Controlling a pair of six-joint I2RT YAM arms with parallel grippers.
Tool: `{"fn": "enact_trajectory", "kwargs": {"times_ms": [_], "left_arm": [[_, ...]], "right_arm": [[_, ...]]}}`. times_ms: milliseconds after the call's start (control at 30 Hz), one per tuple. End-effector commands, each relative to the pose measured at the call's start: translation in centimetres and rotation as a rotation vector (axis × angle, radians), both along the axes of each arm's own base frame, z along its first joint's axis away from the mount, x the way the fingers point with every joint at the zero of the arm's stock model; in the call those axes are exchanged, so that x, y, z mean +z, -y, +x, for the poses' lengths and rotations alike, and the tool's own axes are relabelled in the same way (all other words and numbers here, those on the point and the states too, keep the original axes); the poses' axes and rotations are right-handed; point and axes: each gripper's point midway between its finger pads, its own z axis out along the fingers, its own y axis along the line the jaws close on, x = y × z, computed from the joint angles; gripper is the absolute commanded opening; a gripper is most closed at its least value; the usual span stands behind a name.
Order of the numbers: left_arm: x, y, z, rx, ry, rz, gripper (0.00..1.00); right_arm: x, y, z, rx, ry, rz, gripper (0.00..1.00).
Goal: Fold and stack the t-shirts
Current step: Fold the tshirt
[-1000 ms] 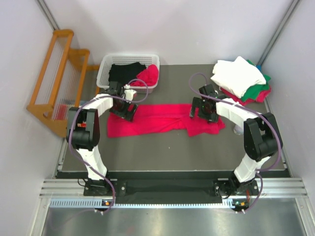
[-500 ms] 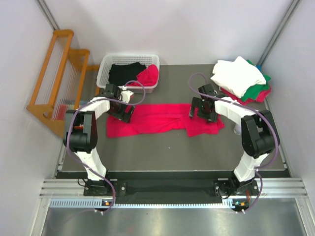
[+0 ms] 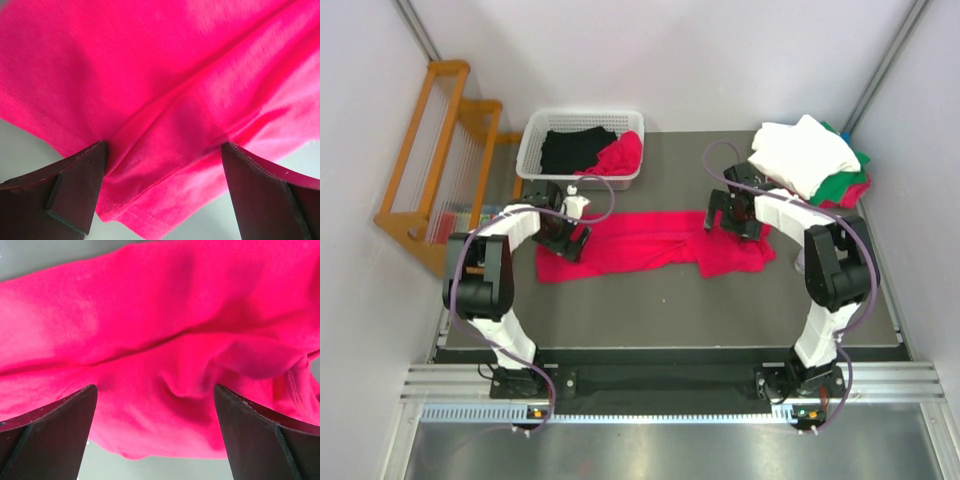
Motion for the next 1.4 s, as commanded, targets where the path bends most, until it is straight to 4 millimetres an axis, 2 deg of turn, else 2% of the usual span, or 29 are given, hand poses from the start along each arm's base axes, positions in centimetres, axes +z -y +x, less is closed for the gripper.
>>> {"fn": "enact_trajectory", "kwargs": {"times_ms": [0, 233, 400, 433, 500, 533, 567, 600, 667, 800, 867, 900, 967, 1000, 1067, 1133, 1167, 1200, 1267, 1333, 1367], "left_arm": [[0.6, -0.3, -3.4, -0.009, -0.064, 0.008, 0.99], [0.1, -0.7, -4.0, -0.019, -0.065, 0.036, 0.99], [0.2, -0.2, -4.1, -0.030, -0.066, 0.014, 0.99], [0.2, -0.1, -4.2, -0.031, -0.068, 0.012, 0.99], [0.2, 0.2, -4.3, -0.043, -0.072, 0.008, 0.99], [0.3, 0.3, -4.3, -0.046, -0.070, 0.004, 0.99], [0.3, 0.4, -4.3, -0.050, -0.068, 0.003, 0.99], [0.3, 0.6, -4.5, -0.058, -0.074, -0.004, 0.99], [0.4, 0.9, -4.5, -0.065, -0.074, -0.007, 0.99], [0.8, 2.1, -5.4, -0.109, -0.088, -0.038, 0.99], [1.2, 2.7, -6.1, -0.130, -0.102, -0.050, 0.99], [1.3, 3.2, -6.5, -0.153, -0.108, -0.054, 0.99], [1.7, 3.9, -7.5, -0.179, -0.128, -0.070, 0.99], [1.9, 4.6, -8.0, -0.208, -0.134, -0.075, 0.99], [2.2, 5.4, -9.4, -0.241, -0.163, -0.096, 0.99], [2.8, 6.6, -10.4, -0.285, -0.167, -0.107, 0.99], [2.7, 6.9, -11.1, -0.298, -0.183, -0.112, 0.99], [3.0, 7.6, -11.7, -0.325, -0.183, -0.114, 0.99], [2.8, 8.1, -12.5, -0.340, -0.186, -0.096, 0.99], [3.0, 8.0, -11.8, -0.327, -0.144, -0.082, 0.99], [3.1, 7.3, -11.1, -0.296, -0.115, -0.046, 0.99]], "right_arm": [[0.5, 0.3, 1.9, -0.001, 0.024, 0.005, 1.00], [-0.4, 0.7, 2.8, -0.015, 0.012, 0.007, 1.00], [-2.2, 0.8, 3.6, -0.025, -0.021, 0.006, 1.00], [-2.1, 0.8, 4.1, -0.031, -0.015, 0.008, 1.00], [-3.3, 0.9, 4.5, -0.034, -0.039, 0.008, 1.00], [-3.1, 0.7, 5.2, -0.034, -0.029, 0.012, 1.00], [-3.9, 0.9, 5.3, -0.040, -0.052, 0.005, 1.00], [-3.5, 0.7, 6.2, -0.037, -0.039, 0.014, 1.00], [-4.1, 0.6, 6.6, -0.041, -0.053, 0.018, 1.00], [-3.1, -0.1, 8.6, -0.034, -0.026, 0.035, 1.00], [-3.3, -0.2, 9.2, -0.033, -0.028, 0.036, 1.00], [-2.6, -0.6, 10.0, -0.027, -0.008, 0.048, 1.00], [-2.7, -0.7, 10.5, -0.023, -0.012, 0.047, 1.00], [-1.8, -1.0, 11.5, -0.023, 0.013, 0.054, 1.00], [-1.9, -1.6, 11.9, -0.003, 0.004, 0.078, 1.00], [-0.9, -2.3, 12.8, 0.013, 0.022, 0.100, 1.00], [-1.4, -2.4, 13.0, 0.024, 0.012, 0.100, 1.00], [-0.8, -2.8, 13.6, 0.037, 0.026, 0.113, 1.00], [-1.4, -3.1, 13.5, 0.056, 0.003, 0.120, 1.00], [-1.3, -3.3, 13.5, 0.069, 0.005, 0.130, 1.00], [-0.7, -3.5, 13.6, 0.077, 0.023, 0.137, 1.00]]}}
